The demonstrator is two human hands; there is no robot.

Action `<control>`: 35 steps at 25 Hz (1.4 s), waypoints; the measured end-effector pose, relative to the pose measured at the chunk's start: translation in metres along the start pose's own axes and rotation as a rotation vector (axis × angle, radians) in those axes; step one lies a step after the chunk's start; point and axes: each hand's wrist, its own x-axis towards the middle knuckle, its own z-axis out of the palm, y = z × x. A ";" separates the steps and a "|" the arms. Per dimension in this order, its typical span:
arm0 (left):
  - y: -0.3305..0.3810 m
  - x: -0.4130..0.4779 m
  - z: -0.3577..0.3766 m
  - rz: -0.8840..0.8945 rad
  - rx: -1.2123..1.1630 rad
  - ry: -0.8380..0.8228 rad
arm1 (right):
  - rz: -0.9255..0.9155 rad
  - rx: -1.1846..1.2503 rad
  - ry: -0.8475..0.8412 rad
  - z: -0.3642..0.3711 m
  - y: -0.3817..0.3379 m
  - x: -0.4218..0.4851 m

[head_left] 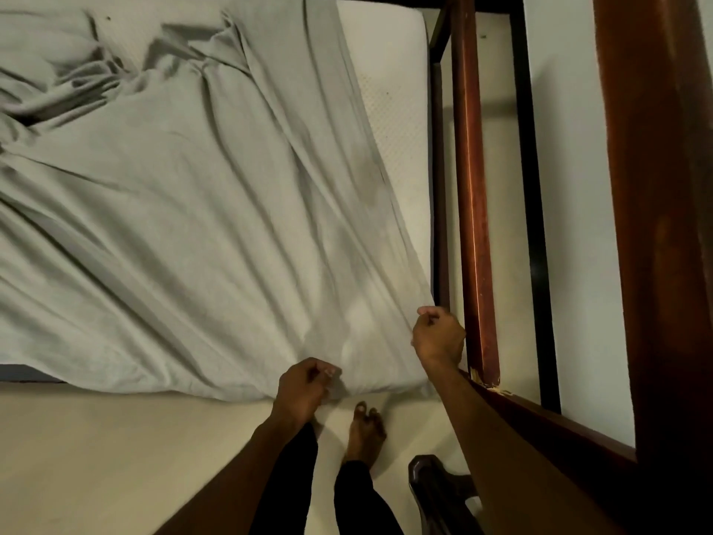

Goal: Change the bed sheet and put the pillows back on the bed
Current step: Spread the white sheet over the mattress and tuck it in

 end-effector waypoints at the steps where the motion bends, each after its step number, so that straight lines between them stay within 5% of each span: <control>1: 0.006 0.009 -0.005 0.012 -0.018 0.023 | -0.034 -0.002 0.000 0.004 -0.012 0.008; 5: 0.039 0.060 -0.032 0.163 0.044 0.053 | -0.229 -0.186 -0.036 0.027 -0.065 0.046; 11: 0.121 0.181 -0.084 0.627 0.491 0.209 | -0.539 -0.473 0.045 0.080 -0.165 0.122; 20: 0.167 0.243 -0.111 0.623 0.755 0.305 | -1.006 -1.021 0.197 0.094 -0.212 0.199; 24: 0.180 0.247 -0.100 0.649 0.784 0.311 | -0.771 -1.403 0.292 0.031 -0.231 0.253; 28: 0.206 0.265 -0.087 0.604 0.811 0.312 | -0.486 -1.694 0.174 0.034 -0.257 0.265; 32: 0.235 0.285 -0.086 0.536 0.822 0.306 | -0.407 -1.513 0.093 0.043 -0.289 0.284; 35: 0.261 0.305 -0.094 0.571 0.858 0.328 | -0.565 -1.197 0.121 0.030 -0.327 0.298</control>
